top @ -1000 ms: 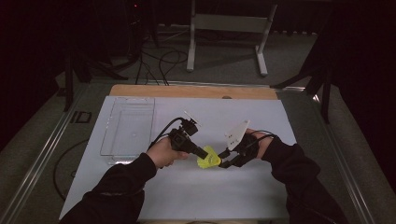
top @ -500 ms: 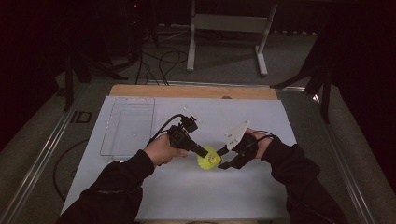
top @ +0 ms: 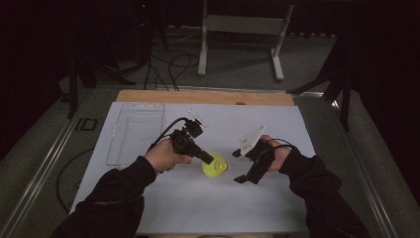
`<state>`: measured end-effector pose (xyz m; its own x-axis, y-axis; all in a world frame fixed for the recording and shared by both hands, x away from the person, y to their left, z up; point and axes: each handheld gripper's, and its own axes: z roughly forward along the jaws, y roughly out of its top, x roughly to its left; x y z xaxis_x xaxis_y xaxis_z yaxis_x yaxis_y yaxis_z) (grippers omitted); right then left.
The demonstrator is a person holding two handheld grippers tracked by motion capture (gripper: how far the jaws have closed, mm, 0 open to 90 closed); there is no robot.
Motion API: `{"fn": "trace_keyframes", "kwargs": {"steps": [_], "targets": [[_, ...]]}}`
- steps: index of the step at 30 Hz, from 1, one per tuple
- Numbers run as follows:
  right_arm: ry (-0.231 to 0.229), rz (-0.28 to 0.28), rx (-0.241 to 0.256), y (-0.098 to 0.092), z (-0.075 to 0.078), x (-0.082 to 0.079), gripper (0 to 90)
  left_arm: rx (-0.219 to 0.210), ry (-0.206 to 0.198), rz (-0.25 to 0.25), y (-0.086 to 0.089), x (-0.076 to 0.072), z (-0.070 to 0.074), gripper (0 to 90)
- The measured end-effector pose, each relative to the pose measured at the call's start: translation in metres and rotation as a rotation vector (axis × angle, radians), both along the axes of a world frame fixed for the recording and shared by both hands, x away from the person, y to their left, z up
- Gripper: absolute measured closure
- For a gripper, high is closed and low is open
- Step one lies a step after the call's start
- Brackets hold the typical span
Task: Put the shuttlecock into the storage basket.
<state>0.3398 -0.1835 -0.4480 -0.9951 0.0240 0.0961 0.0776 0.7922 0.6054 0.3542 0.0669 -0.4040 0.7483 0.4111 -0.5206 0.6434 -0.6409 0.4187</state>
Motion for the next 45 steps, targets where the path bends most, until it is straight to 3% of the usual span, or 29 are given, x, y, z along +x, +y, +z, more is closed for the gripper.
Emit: {"fn": "trace_keyframes", "kwargs": {"steps": [3, 8, 17, 22, 28, 45], "targets": [[0.018, -0.011, 0.003, -0.003, 0.003, 0.0, 9.7, 0.008, -0.003, 0.008, 0.006, 0.001, 0.002, 90.0], [-0.031, -0.053, 0.027, -0.01, 0.005, -0.002, 9.2, 0.016, -0.004, 0.024, 0.018, 0.004, 0.005, 90.0], [-0.045, -0.112, 0.115, -0.028, 0.002, -0.008, 9.3, 0.022, -0.017, 0.058, 0.045, 0.009, 0.015, 90.0], [-0.062, -0.15, 0.141, -0.039, -0.004, -0.011, 9.3, 0.036, -0.031, 0.083, 0.066, 0.009, 0.021, 90.0], [-0.074, -0.187, 0.185, -0.051, -0.007, -0.014, 9.3, 0.058, -0.038, 0.134, 0.093, 0.009, 0.029, 90.0], [-0.102, -0.253, 0.244, -0.071, -0.022, -0.025, 9.3, 0.09, -0.03, 0.304, 0.171, 0.01, 0.042, 90.0]]}}
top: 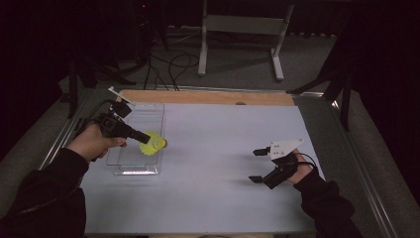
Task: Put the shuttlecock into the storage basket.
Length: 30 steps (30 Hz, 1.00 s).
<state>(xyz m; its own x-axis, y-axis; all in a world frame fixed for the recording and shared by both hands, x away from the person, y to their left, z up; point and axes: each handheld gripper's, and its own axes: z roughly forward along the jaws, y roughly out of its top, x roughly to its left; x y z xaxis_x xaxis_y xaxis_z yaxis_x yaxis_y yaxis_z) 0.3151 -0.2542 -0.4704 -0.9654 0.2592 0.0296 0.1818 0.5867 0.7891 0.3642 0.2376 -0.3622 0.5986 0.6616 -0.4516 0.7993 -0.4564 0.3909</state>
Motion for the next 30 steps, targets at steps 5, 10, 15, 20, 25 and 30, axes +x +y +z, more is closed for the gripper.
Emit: {"fn": "trace_keyframes", "kwargs": {"steps": [5, 10, 15, 20, 25, 30], "targets": [[0.001, -0.01, 0.015, -0.004, -0.003, -0.001, 9.3, 0.025, 0.001, 0.047, 0.019, -0.001, 0.002, 90.0], [0.001, -0.014, 0.019, -0.007, -0.003, -0.002, 9.3, 0.059, 0.02, 0.084, 0.038, -0.003, 0.003, 90.0], [0.002, -0.012, 0.016, -0.008, -0.003, -0.002, 9.3, 0.098, 0.036, 0.127, 0.055, -0.005, 0.006, 90.0], [-0.003, -0.007, 0.023, -0.007, -0.004, -0.003, 9.4, 0.142, 0.063, 0.154, 0.069, -0.005, 0.005, 90.0], [0.004, -0.008, 0.036, -0.007, -0.006, -0.004, 9.4, 0.186, 0.081, 0.178, 0.08, -0.004, 0.001, 90.0], [0.009, -0.007, 0.035, -0.006, -0.007, -0.005, 9.4, 0.217, 0.092, 0.176, 0.083, -0.003, -0.003, 90.0]]}}
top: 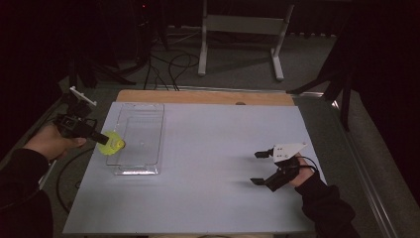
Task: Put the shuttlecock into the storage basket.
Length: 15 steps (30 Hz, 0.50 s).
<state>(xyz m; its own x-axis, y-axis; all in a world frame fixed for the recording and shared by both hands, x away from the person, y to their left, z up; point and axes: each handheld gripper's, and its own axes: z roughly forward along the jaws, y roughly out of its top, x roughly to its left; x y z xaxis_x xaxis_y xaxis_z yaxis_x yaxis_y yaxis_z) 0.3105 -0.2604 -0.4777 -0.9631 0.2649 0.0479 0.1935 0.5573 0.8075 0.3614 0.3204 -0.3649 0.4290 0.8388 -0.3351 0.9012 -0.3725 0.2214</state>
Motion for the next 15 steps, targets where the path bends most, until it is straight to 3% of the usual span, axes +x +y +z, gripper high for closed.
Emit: {"fn": "trace_keyframes", "kwargs": {"steps": [15], "targets": [[0.007, 0.003, -0.003, 0.001, -0.004, -0.001, 9.4, 0.066, 0.066, -0.006, 0.0, 0.004, -0.019, 90.0]]}}
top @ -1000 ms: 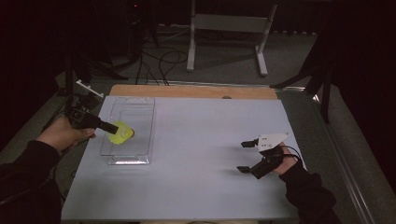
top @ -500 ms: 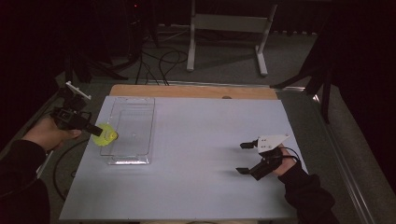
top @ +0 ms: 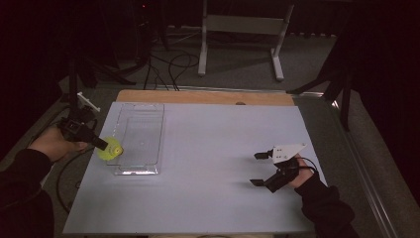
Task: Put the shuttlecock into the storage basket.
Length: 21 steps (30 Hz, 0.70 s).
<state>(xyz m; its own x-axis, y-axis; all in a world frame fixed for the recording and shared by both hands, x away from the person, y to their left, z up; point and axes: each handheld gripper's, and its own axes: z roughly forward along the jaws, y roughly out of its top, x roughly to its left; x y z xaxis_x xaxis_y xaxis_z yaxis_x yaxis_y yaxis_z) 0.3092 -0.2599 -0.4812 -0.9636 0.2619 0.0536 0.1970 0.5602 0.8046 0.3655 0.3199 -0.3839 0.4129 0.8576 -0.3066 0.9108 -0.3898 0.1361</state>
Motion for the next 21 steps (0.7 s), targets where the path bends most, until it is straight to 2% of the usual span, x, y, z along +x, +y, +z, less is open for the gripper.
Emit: {"fn": "trace_keyframes", "kwargs": {"steps": [13, 21], "targets": [[0.013, 0.01, -0.001, 0.002, -0.002, -0.001, 9.6, 0.068, 0.04, 0.018, 0.0, 0.008, -0.013, 90.0], [0.021, 0.011, -0.002, 0.002, -0.004, -0.001, 9.6, 0.109, 0.06, 0.01, -0.002, 0.009, -0.022, 90.0]]}}
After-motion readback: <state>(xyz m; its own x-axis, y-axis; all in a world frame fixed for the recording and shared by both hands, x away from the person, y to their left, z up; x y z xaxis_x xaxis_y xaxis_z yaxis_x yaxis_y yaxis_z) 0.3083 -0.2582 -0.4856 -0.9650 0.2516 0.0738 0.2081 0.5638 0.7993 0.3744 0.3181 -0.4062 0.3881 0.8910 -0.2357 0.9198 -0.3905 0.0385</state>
